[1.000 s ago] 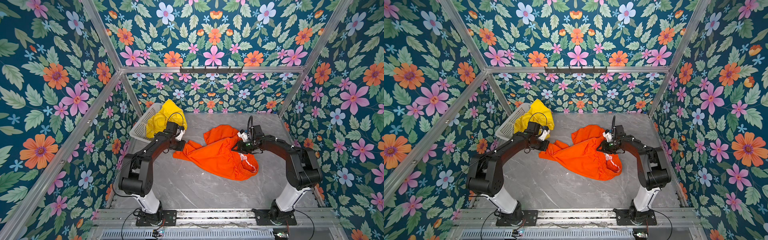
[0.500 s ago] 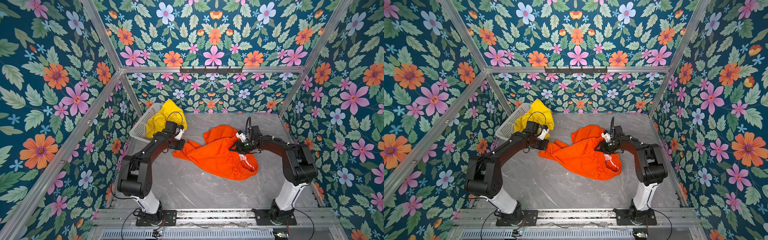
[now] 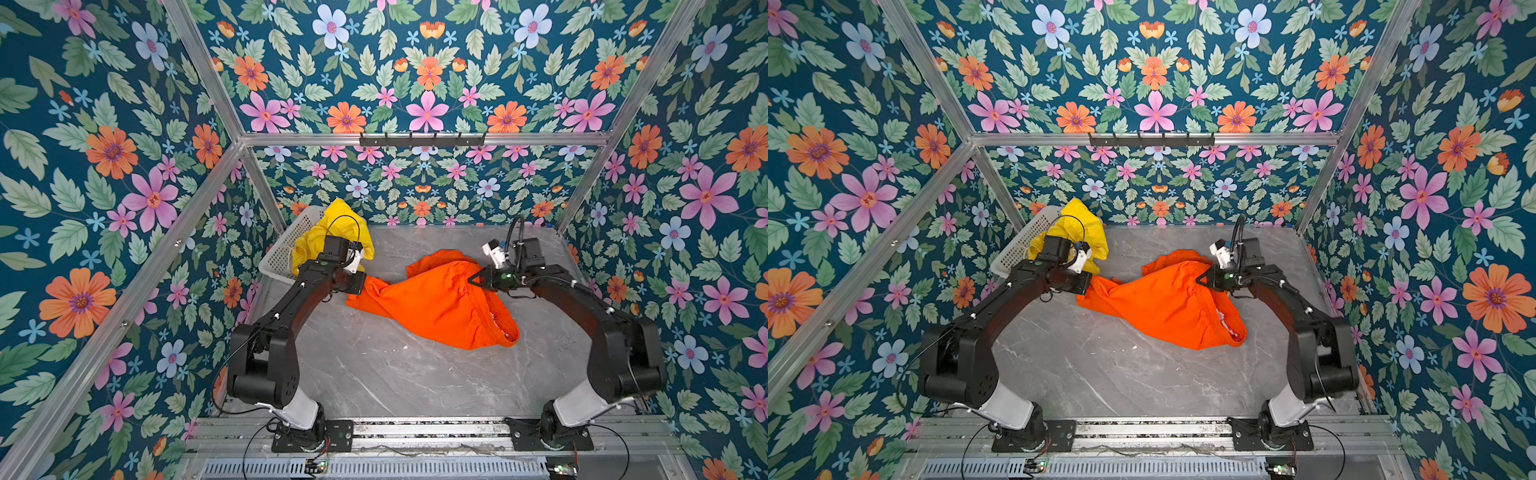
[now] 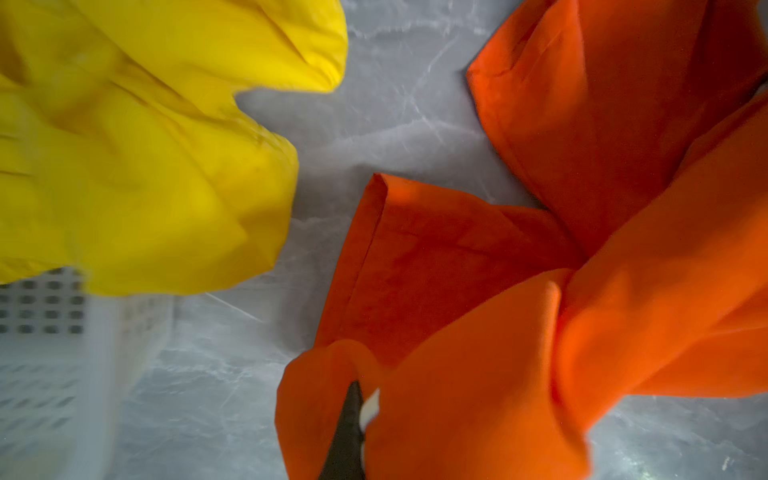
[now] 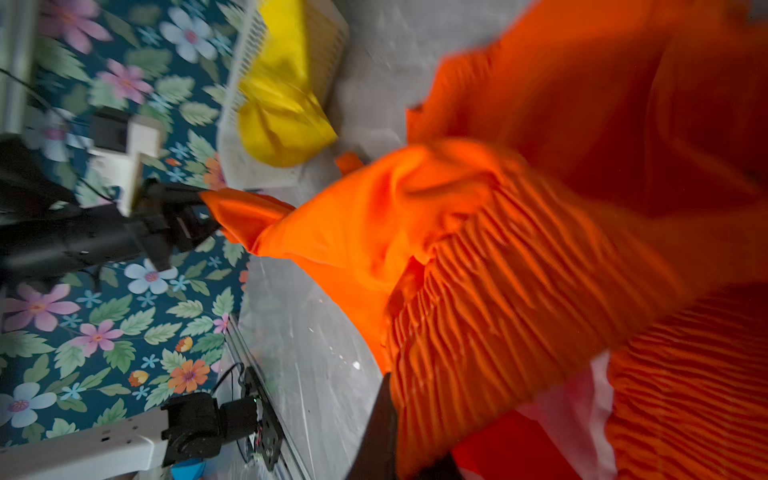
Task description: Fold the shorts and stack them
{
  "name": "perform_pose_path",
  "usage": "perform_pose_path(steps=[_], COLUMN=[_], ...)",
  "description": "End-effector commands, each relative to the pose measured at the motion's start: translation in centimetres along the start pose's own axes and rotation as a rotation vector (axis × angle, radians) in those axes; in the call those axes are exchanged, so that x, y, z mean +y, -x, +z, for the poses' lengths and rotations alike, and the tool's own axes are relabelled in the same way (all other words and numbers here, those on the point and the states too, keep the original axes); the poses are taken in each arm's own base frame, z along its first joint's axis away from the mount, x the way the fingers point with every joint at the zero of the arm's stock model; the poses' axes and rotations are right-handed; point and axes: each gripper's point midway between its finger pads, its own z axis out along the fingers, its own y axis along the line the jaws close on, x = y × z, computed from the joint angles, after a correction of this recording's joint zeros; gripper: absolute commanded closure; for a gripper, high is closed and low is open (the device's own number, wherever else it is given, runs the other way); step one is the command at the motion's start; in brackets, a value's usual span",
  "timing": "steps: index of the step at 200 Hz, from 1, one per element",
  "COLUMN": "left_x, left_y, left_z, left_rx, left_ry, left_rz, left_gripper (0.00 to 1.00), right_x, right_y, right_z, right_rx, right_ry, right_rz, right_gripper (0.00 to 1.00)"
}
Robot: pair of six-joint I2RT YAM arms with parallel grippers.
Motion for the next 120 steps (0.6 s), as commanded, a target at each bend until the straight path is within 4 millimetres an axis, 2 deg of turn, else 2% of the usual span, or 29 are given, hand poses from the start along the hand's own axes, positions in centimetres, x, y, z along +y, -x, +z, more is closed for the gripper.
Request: perform_pose_path(steps=[1, 32, 70, 87, 97, 120], left_x=[1.8, 3.2, 4.2, 4.1, 3.9, 3.6], left_y=[1.0, 3.0, 4.9, 5.7, 5.2, 5.3], left_z=[-3.6, -9.6, -16.2, -18.9, -19.8, -21.0], left_rx=[-0.042, -0.139, -0.234, -0.294, -0.287, -0.313], left_ry=[0.101, 0.204, 0.319, 0.340, 0.341, 0.335], left_rz=[0.006, 0.027, 0.057, 0.065, 0.066, 0.069], left_gripper=[1.00, 1.00, 1.00, 1.00, 1.00, 1.00], right_x=[3.7, 8.7, 14.4, 17.0, 18.2, 19.6], right_y=[2.6, 5.2, 6.3, 5.8, 5.4, 4.5], right_z=[-4.8, -11.6, -18.5, -20.6, -21.4, -21.7], right_rx=[-0.110, -0.264, -0.448, -0.498, -0.512, -0.500], right_ry=[0.017, -0.016, -0.065, -0.033, -0.006, 0.064], right_rz=[-0.073, -0.229, -0.391, -0.445, -0.463, -0.463], right_gripper=[0.94, 0.95, 0.96, 0.96, 0.96, 0.97])
